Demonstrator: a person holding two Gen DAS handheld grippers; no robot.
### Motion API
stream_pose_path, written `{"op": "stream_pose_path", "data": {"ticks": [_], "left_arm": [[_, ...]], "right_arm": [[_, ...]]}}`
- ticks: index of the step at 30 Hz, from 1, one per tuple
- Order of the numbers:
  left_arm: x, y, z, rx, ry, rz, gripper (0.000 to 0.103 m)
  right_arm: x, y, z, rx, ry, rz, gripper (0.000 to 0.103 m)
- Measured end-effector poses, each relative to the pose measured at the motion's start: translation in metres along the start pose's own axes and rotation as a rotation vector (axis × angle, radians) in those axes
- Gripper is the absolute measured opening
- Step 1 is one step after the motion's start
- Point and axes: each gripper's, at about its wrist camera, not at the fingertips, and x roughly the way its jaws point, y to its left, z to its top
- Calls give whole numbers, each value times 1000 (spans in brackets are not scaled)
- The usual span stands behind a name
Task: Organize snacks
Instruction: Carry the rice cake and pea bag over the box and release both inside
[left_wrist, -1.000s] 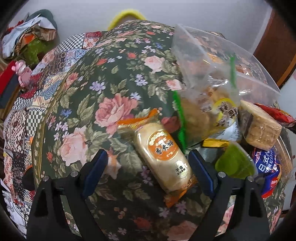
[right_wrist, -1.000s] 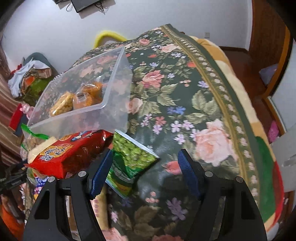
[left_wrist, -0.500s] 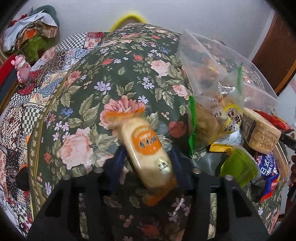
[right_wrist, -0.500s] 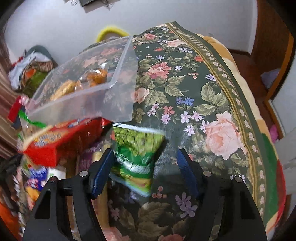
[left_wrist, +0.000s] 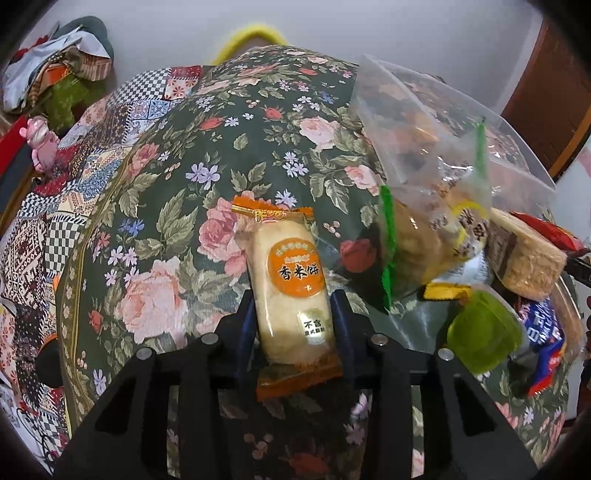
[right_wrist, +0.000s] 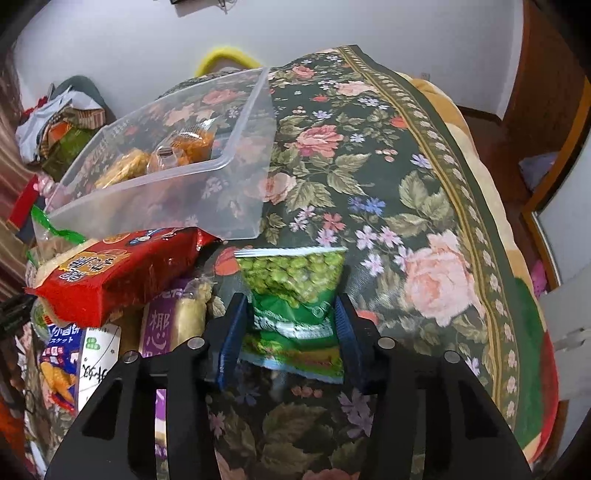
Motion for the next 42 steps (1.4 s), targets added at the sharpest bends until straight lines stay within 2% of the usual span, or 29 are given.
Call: {"op": "stream_pose_path", "data": {"ticks": [4, 6, 7, 11, 18, 28, 35, 42], "left_arm": [[2, -2, 1, 9, -22, 20, 38], [0, 0, 2, 0, -30, 23, 34], [-3, 1, 2, -6, -35, 21, 33], [-21, 4, 6, -16, -74, 11, 32], [-66, -6, 25, 11, -167, 5, 32], [-109, -50, 61, 68, -288, -60, 32], [-112, -86, 87, 105, -310, -123, 32], [-92, -122, 113, 133, -269, -174, 32]], "right_arm": [[5, 10, 3, -37, -12, -35, 52], [6, 13, 1, -56, -23, -64, 42], [5, 13, 1, -62, -28, -70, 41], [0, 5, -1, -39, -35, -50, 37], [-23, 0, 4, -19, -85, -39, 36], [-79, 17, 34, -52, -240, 4, 36], [-92, 32, 58, -80, -305, 49, 36], [-81, 46, 72, -103, -297, 83, 36]]}}
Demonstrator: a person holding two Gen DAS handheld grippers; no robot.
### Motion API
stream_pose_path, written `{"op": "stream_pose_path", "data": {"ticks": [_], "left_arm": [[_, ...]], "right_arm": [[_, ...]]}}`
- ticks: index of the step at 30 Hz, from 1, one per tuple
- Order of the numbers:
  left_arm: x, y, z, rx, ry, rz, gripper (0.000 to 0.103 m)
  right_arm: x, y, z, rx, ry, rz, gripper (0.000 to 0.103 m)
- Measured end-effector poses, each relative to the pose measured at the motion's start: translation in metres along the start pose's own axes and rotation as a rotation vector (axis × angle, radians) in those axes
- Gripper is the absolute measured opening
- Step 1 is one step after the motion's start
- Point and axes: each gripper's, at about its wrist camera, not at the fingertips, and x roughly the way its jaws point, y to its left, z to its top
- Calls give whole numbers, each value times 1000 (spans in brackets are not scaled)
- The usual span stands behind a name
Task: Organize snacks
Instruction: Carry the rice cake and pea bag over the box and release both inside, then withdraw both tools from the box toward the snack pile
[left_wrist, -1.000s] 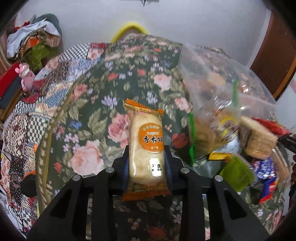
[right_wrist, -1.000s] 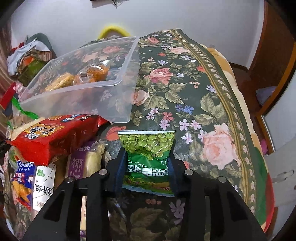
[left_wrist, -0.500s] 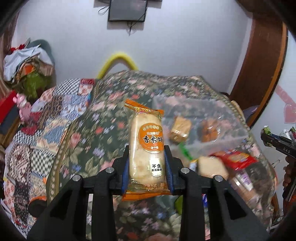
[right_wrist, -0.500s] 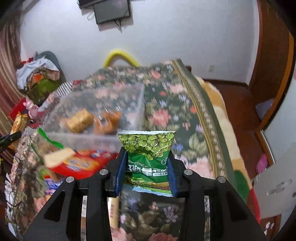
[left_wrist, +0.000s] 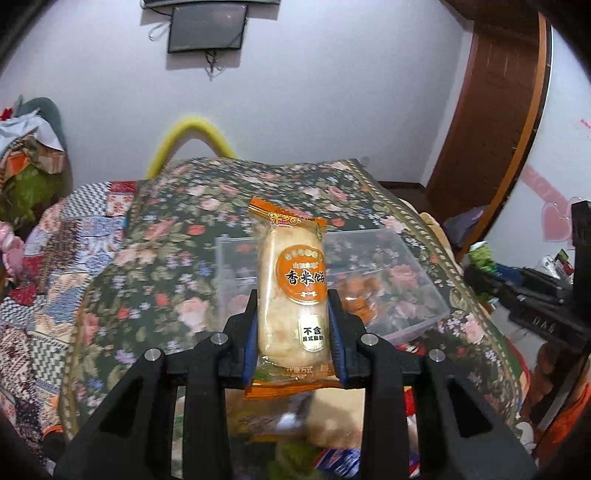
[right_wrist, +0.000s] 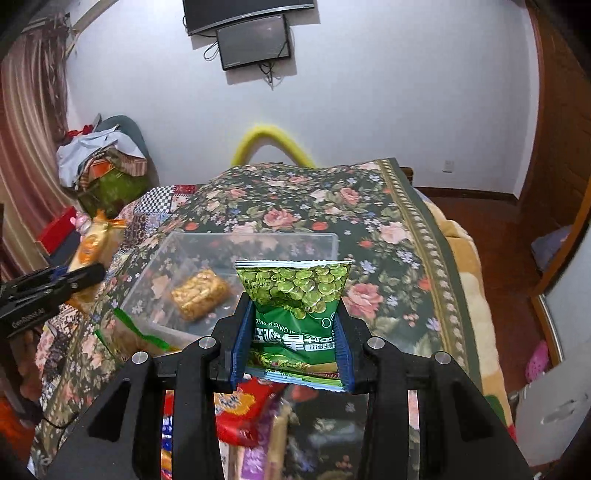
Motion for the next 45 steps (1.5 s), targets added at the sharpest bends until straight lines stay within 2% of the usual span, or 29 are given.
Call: {"op": "stream_pose_path", "data": {"ticks": [14, 26, 29, 30, 32, 36, 42, 45], "left_arm": [[80, -37, 11, 30, 134, -10, 32], [114, -42, 3, 29, 212, -21, 32], [114, -44, 1, 32, 221, -48, 39], [113, -45, 1, 37, 219, -43, 44], [108, -45, 2, 47, 204, -38, 47], [93, -45, 4, 48, 176, -38, 47], [51, -38, 10, 54, 109, -23, 48], [28, -33, 10, 56, 72, -9, 54]], "right_arm": [[57, -3, 6, 11, 98, 25, 36], [79, -2, -4, -15, 160, 41, 37], [81, -2, -6, -18, 162, 28, 38], [81, -3, -5, -18, 161, 25, 38], [80, -3, -5, -16, 162, 20, 38], [72, -6, -2, -3, 148, 16, 47], [43, -7, 5, -3, 98, 21, 48], [27, -5, 6, -14, 72, 16, 48]]}}
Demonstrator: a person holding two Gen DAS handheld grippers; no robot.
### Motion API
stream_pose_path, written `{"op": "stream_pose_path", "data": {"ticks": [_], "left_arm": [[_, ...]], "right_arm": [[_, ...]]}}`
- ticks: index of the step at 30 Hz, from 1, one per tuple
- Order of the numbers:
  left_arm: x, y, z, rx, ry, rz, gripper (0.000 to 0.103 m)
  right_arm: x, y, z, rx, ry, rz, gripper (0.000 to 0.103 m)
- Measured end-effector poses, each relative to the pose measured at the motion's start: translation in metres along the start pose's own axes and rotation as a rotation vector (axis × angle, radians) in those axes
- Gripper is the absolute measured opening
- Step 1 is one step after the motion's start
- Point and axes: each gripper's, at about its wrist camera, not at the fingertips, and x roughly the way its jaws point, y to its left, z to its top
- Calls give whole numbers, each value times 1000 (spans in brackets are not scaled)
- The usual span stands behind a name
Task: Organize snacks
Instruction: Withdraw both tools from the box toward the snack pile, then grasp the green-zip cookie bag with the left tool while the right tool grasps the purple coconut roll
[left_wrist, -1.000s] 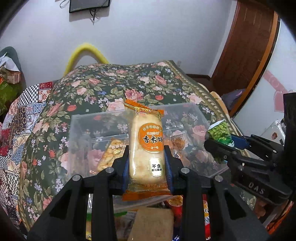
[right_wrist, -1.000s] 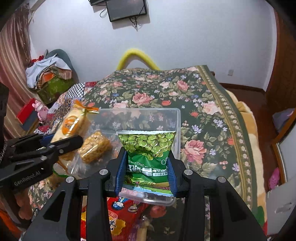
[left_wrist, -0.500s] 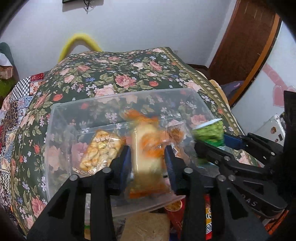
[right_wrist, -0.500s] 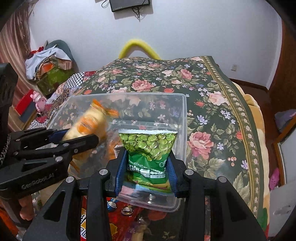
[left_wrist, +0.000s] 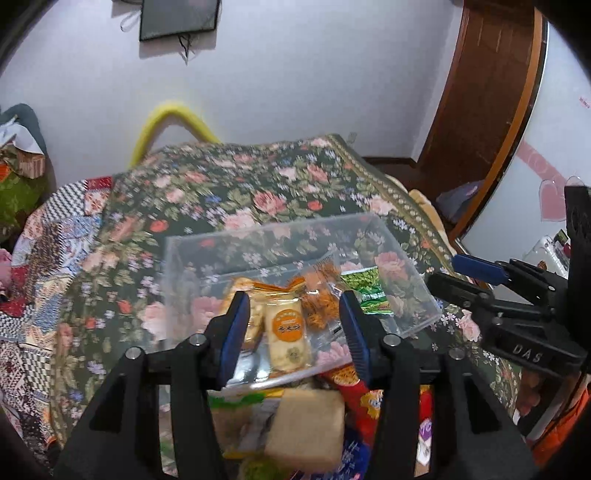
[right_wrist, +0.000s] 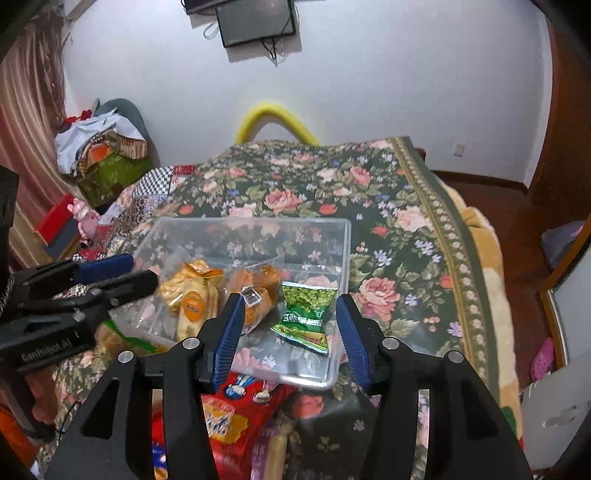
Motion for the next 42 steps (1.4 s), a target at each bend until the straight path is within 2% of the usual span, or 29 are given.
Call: {"op": "stream_pose_path", "data": {"ticks": [7, 14, 24, 30, 42], "left_arm": [[-50, 18, -22, 28, -45, 49, 67], [-65, 45, -62, 4, -7, 94, 77], [-31, 75, -110, -82, 131, 110, 81], [-10, 78, -112, -108, 144, 111, 92], [32, 85, -107, -142, 183, 69, 92]], "right_arm": [[-38, 5, -17, -1, -39, -1, 50], [-47, 3, -48, 33, -11, 2, 52], [-30, 3, -91, 63, 111, 11, 52], [-12, 3, -106, 79, 177, 28, 52], [23, 11, -113, 78, 246, 55, 52]]}}
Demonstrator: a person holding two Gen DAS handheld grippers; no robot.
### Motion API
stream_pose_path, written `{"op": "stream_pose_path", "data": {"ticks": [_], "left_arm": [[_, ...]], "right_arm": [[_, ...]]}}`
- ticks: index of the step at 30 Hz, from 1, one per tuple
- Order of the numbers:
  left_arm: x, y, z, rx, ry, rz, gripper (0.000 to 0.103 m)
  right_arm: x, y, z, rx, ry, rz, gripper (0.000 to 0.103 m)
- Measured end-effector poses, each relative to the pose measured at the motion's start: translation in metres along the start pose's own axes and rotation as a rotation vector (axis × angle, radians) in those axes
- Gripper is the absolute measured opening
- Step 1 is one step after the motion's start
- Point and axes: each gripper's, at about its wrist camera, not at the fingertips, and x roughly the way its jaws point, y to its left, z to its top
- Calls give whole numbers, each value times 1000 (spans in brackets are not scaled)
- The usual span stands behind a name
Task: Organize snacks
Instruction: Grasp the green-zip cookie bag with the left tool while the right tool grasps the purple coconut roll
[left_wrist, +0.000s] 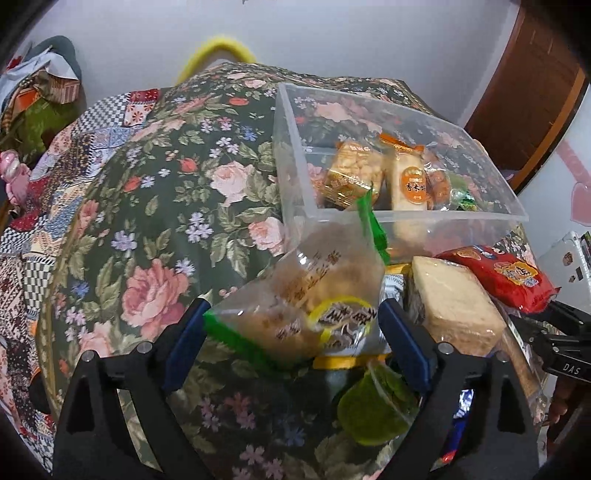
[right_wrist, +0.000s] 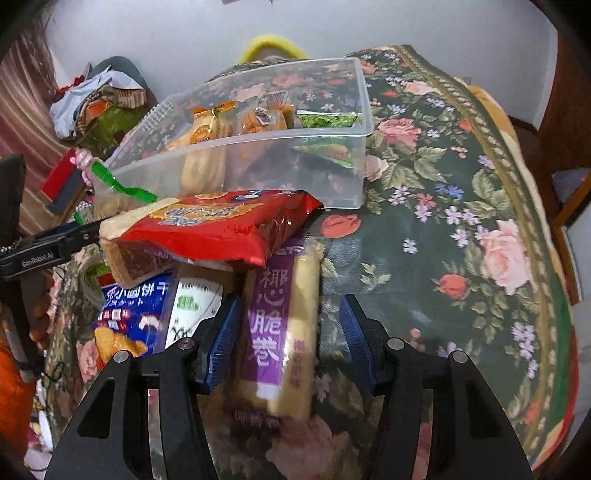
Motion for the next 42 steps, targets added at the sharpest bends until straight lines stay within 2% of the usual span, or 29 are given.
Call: {"op": "stream_pose_path", "data": {"ticks": [5, 8, 10, 12, 14, 18, 27, 34, 42], "left_arm": [[14, -5, 4, 6, 8, -8, 92], [19, -3, 5, -17, 3, -38, 92], [20, -2, 4, -26, 1, -59, 89], [18, -2, 2, -28, 3, -93, 78], [13, -4, -1, -13, -9, -88, 74], [2, -7, -8, 21, -32, -73, 67], [-24, -1, -17, 3, -64, -53, 65], [-52, -1, -15, 0, -111, -53, 65], [-74, -7, 1, -3, -173, -61, 65]], "right_arm": [[7, 2, 2, -2, 15, 10, 52], [7, 4, 0, -24, 9, -3, 52], [7, 3, 0, -25, 6, -2, 52], [7, 3, -2, -32, -5, -8, 51], [7, 6, -4, -62, -19, -38, 45], [5, 5, -7, -66, -34, -50, 43], [-9, -8, -18, -16, -46, -56, 42], [-26, -24, -20, 6, -61, -99, 42], [-54, -29, -3, 12, -141, -132, 42]]}}
